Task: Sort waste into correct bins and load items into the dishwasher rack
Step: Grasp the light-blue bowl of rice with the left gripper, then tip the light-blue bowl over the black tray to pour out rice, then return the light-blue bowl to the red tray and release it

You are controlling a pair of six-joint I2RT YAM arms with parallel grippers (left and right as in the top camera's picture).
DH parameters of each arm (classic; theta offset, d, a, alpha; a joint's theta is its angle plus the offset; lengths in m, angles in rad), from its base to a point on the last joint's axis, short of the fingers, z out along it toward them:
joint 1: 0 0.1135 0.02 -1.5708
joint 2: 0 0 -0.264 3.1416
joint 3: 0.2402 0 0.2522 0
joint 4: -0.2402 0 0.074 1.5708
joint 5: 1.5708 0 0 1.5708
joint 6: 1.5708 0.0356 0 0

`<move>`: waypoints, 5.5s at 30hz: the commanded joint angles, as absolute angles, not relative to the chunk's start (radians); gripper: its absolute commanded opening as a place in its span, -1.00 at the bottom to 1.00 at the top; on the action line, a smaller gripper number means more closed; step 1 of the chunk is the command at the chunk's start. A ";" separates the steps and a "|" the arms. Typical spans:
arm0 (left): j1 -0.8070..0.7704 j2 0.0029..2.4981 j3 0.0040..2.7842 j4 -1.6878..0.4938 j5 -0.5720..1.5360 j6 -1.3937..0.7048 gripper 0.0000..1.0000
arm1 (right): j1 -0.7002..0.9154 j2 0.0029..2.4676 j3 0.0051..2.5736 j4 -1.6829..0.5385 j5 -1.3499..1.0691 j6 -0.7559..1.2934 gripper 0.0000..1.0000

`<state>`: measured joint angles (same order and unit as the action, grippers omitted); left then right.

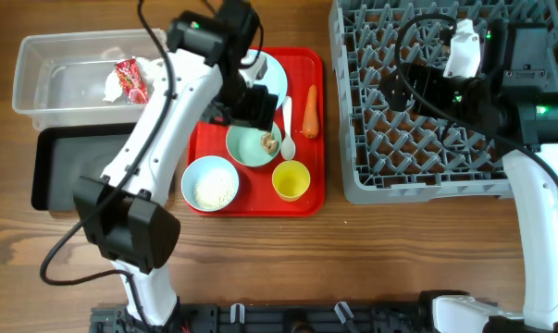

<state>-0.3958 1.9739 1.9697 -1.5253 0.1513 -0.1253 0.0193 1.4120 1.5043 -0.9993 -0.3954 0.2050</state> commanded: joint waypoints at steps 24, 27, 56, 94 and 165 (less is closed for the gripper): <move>-0.441 1.825 1.285 -1.087 0.033 -0.373 -0.38 | 0.025 1.417 1.517 -1.017 -0.381 0.212 1.00; -0.442 1.826 1.215 -1.012 0.033 -0.373 -0.49 | 0.025 1.417 1.517 -1.016 -0.381 0.212 0.99; -0.386 1.790 1.470 -1.264 0.026 -0.344 -0.92 | 0.025 1.417 1.517 -1.007 -0.381 0.212 0.99; 0.808 1.996 1.507 -1.294 1.180 0.258 -0.92 | 0.025 1.417 1.517 -0.992 -0.382 0.221 0.99; 0.033 1.800 1.508 -1.399 0.984 0.287 -0.92 | 0.025 1.417 1.517 -1.032 -0.314 0.239 0.99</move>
